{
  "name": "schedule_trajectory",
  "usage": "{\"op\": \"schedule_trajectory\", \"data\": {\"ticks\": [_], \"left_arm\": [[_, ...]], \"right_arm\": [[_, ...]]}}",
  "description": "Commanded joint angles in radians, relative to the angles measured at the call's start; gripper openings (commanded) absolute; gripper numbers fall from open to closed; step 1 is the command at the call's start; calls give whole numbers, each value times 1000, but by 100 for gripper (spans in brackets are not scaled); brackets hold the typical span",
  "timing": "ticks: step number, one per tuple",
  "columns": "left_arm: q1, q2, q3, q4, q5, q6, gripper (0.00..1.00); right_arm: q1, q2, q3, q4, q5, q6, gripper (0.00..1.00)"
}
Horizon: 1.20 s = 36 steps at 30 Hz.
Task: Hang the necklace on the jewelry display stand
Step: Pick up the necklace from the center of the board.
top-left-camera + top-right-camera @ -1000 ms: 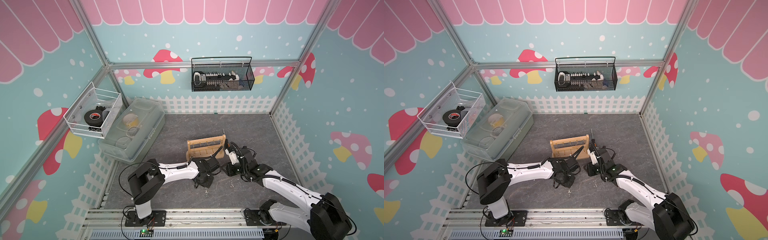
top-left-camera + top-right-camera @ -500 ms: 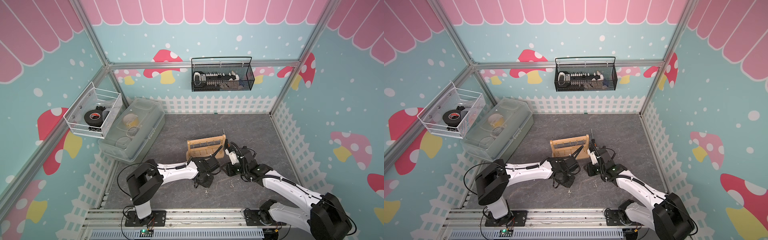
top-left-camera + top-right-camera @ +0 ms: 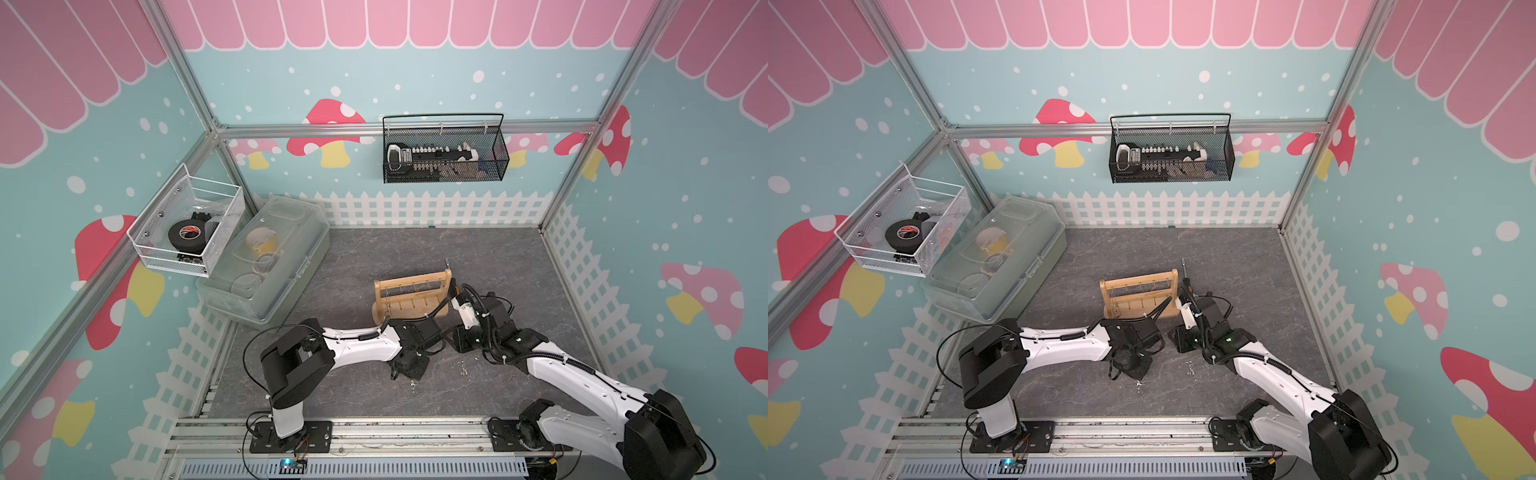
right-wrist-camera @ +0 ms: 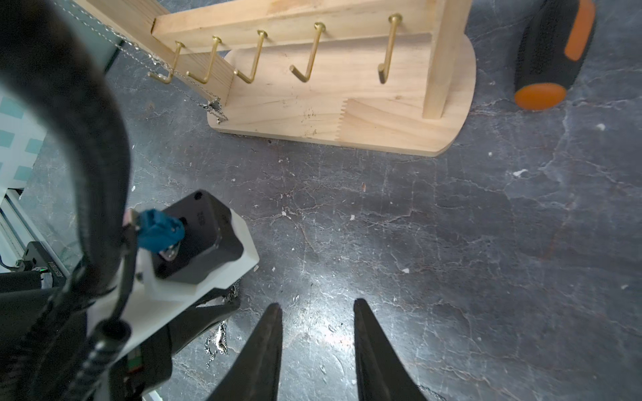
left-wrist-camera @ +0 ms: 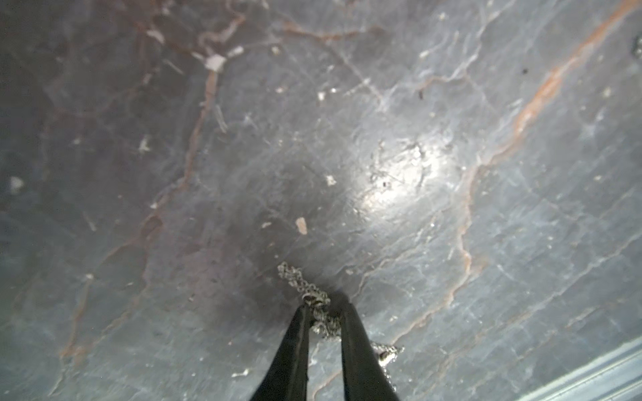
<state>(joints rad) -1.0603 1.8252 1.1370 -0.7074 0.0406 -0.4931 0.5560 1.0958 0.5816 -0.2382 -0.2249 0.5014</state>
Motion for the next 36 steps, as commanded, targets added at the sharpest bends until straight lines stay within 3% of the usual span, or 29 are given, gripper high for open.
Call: {"op": "schedule_trajectory", "data": {"ticks": [1,15,36], "left_arm": [[-13,19,-33,-28,13,4,18],[-12,-12,30,-63,-18,14,7],[2,-69,30,-71,-23,4,3]], "right_arm": [[-5,-13,28,-16,9,-13,35],[-5,-9,42,-22,12,-17,35],[-5,-3,40,-22,12,-22,35]]}}
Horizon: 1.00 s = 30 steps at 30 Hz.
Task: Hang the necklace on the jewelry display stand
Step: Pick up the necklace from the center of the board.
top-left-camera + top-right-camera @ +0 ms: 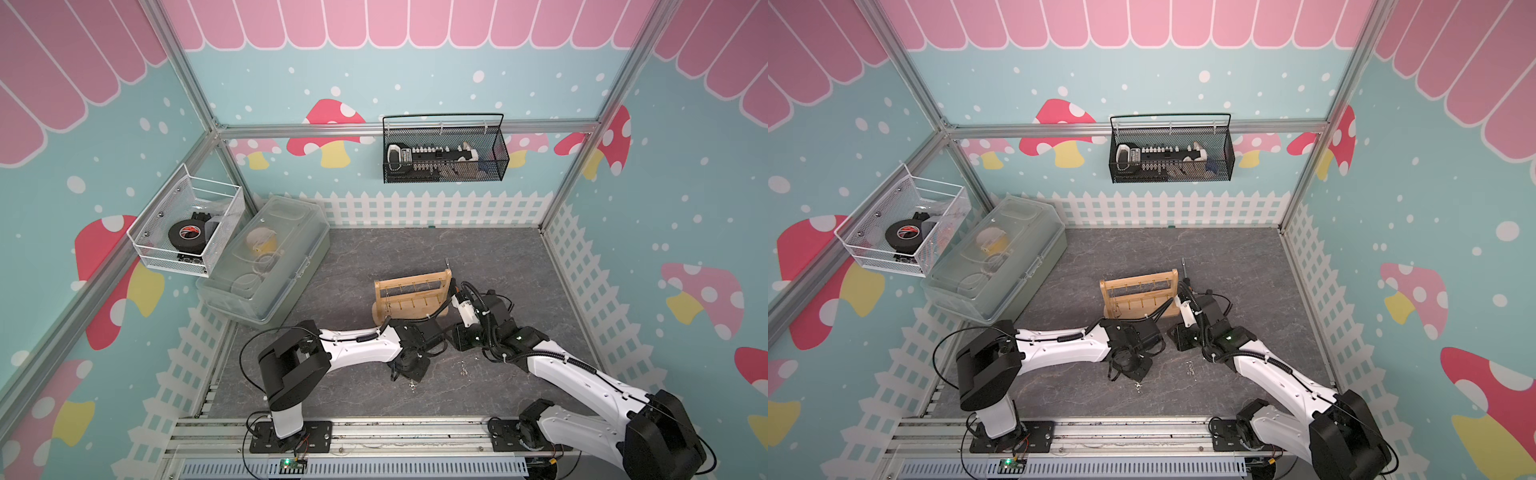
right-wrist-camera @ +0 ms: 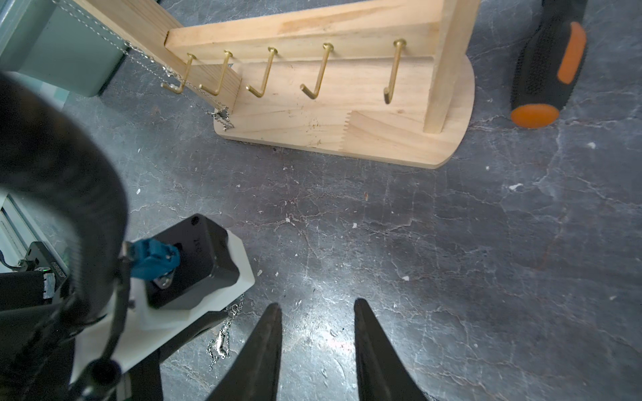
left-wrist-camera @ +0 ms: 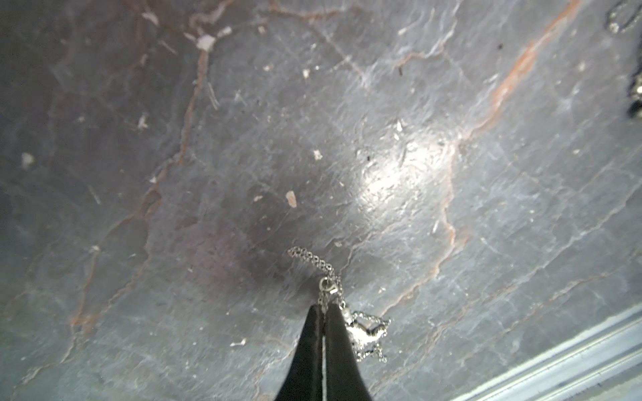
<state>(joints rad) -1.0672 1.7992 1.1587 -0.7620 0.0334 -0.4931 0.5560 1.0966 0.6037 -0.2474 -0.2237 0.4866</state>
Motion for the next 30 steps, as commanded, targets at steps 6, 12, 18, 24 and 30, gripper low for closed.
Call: {"op": "schedule_trajectory", "data": {"ticks": [6,12,18,24,30], "left_arm": [[13,-53,7,-17,-18,2,3],[15,-76,8,-22,-20,1,2],[25,-122,21,-32,-23,-4,1],[32,-175,35,-59,-35,-5,1],[41,-242,67,-91,-63,-7,1]], "right_arm": [[-5,-4,18,-13,11,-8,36],[-5,2,12,-13,2,-11,36],[-5,7,11,-7,-4,-11,36],[-4,6,5,8,-24,-10,36],[-5,3,-26,96,-147,-17,39]]}}
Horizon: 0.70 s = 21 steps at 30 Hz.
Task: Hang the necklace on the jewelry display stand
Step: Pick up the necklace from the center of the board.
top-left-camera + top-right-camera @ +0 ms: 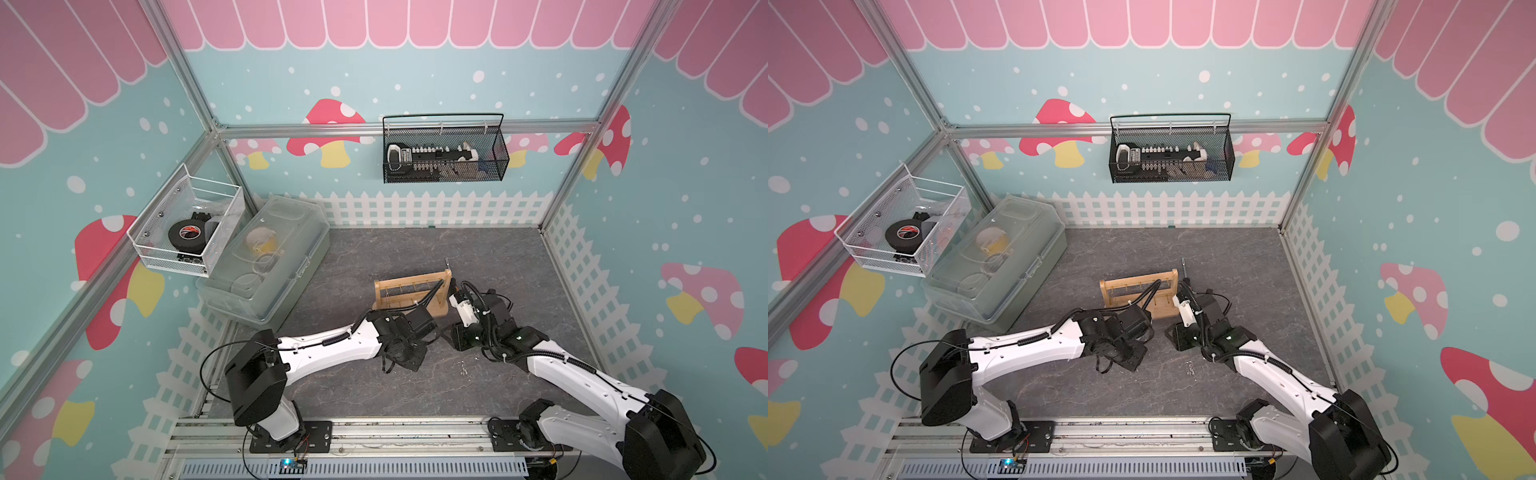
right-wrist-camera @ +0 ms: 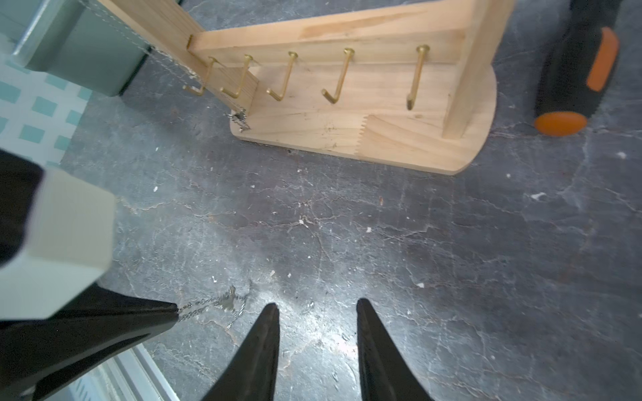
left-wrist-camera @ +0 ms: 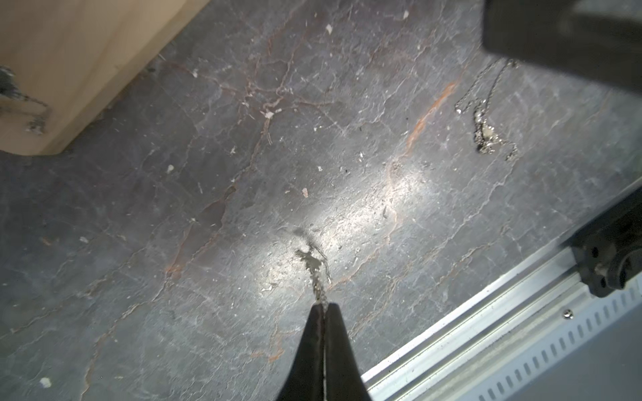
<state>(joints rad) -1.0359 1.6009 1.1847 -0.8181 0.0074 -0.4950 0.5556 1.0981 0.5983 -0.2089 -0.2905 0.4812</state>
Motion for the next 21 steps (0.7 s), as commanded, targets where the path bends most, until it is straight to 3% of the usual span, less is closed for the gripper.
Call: {"op": "schedule_trajectory", "data": {"ticks": [1,21], "left_arm": [[13,-54,48,-40,-39,-5,0],[147,-164,311,-179,-76,98,0]], "right_arm": [[-5,0,-26,73,-101,-15,40],[8,-21,-81,451,-425,-65,60]]}}
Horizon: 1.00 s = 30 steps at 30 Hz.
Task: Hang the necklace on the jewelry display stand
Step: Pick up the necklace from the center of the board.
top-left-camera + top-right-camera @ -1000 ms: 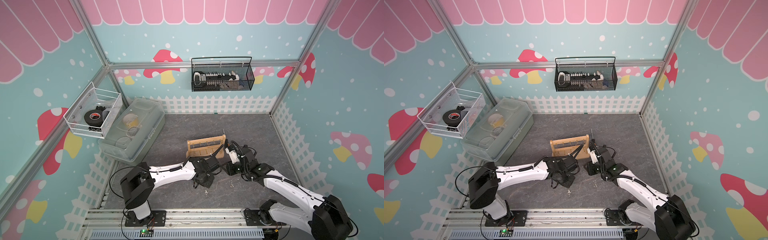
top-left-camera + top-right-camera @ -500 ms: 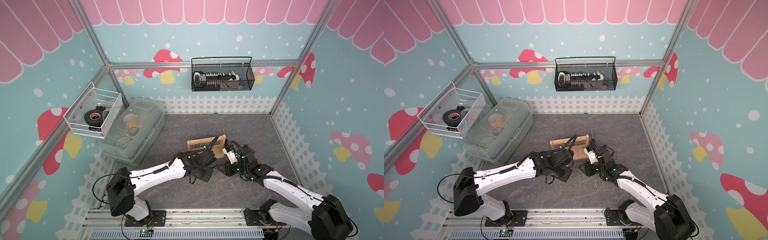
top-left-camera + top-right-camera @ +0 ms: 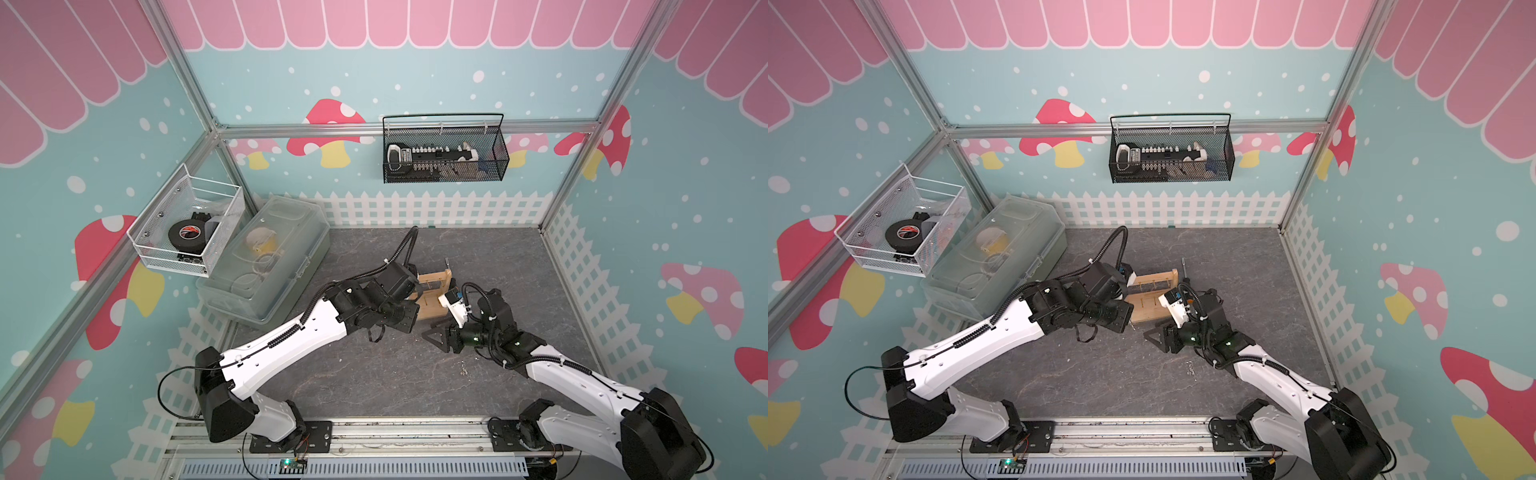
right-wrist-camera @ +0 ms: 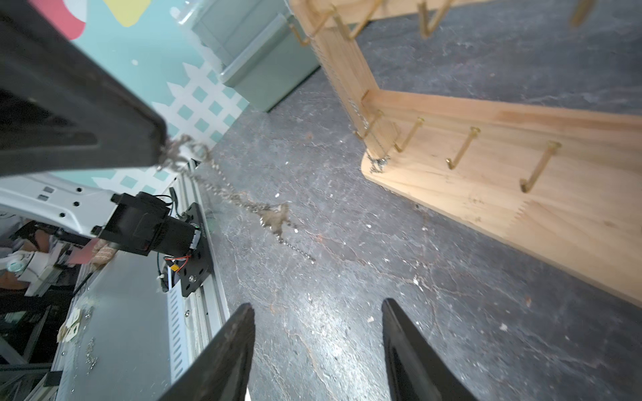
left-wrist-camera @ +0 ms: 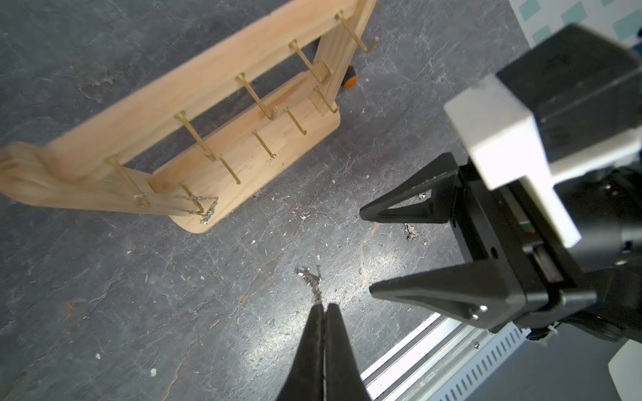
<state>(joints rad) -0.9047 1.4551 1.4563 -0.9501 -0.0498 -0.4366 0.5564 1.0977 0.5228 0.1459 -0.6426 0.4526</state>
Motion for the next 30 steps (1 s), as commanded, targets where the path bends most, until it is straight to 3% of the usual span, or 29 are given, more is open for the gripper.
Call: {"op": "schedule_trajectory", "data": {"ticks": [1,9,17,30], "left_arm": [[19,-18,49,-52,-20,43,0],[23,-10,125,-97,-11,90,0],[26,-15,137,-105,-20,85,0],[26,-2,161,-101,25,78,0]], "right_arm": [[15,-21,1,93,-73,-53,61],[44,13,48,87,46,-113,59],[75,-3,69,152,44,-137,57],[100,163,120,335,41,-155,55]]}}
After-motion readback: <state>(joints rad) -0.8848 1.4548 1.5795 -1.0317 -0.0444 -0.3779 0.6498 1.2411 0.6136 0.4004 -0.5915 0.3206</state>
